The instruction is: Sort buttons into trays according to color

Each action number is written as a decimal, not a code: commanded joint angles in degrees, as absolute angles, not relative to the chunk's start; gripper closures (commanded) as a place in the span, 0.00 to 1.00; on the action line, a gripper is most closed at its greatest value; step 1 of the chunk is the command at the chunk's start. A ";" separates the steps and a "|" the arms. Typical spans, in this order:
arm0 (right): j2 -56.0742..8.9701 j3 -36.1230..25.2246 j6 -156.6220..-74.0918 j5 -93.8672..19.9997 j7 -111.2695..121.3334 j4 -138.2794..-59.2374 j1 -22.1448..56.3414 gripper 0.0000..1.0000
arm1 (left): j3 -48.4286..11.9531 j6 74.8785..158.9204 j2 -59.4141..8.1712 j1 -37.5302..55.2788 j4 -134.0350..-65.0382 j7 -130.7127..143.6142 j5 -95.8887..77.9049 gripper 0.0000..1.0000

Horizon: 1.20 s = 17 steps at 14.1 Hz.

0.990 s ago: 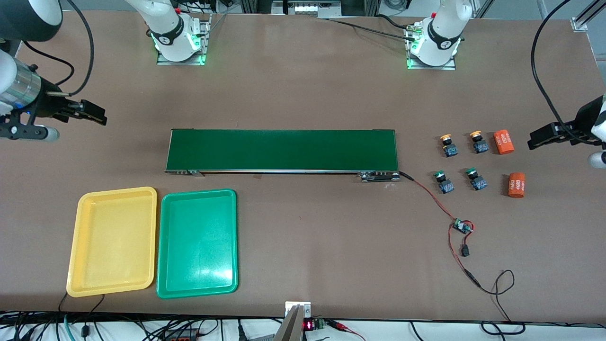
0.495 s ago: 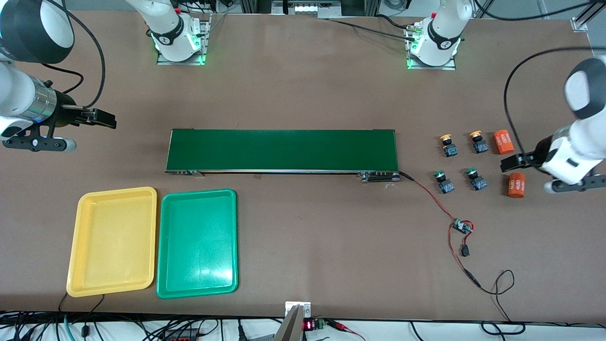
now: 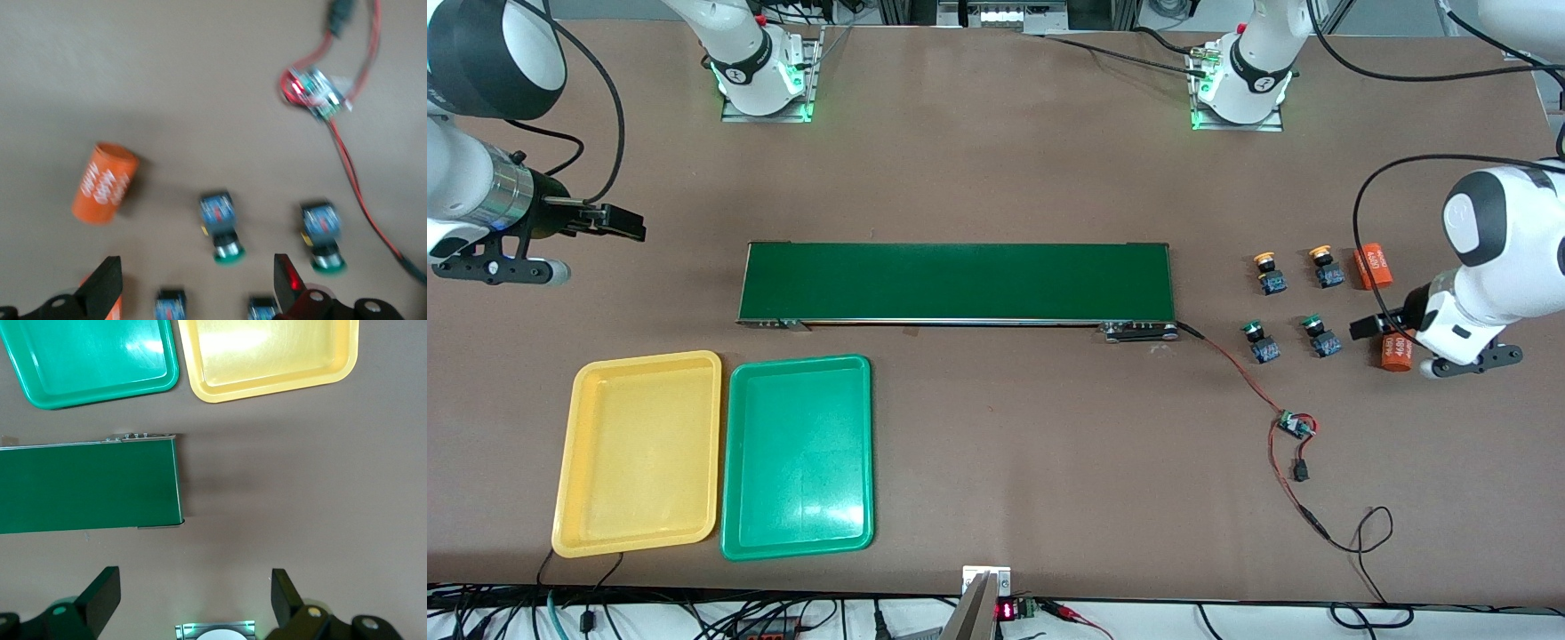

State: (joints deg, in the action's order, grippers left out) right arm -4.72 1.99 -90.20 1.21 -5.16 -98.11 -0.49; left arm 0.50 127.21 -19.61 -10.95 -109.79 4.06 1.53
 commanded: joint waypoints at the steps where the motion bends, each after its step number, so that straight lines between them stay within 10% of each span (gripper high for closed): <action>1: -5.18 1.76 -89.03 1.32 -4.92 -96.94 -1.05 0.00 | 0.18 133.93 -23.19 -14.67 -109.25 2.73 2.98 0.00; 17: -5.19 1.58 -89.03 -0.26 -4.92 -96.86 -1.05 0.00 | -5.80 138.25 -28.56 -22.84 -112.59 2.99 23.47 0.00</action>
State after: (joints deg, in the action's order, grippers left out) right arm -4.78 1.44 -90.14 0.73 -5.16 -98.11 -0.64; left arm -3.95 137.36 -28.43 -19.91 -111.60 3.13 22.29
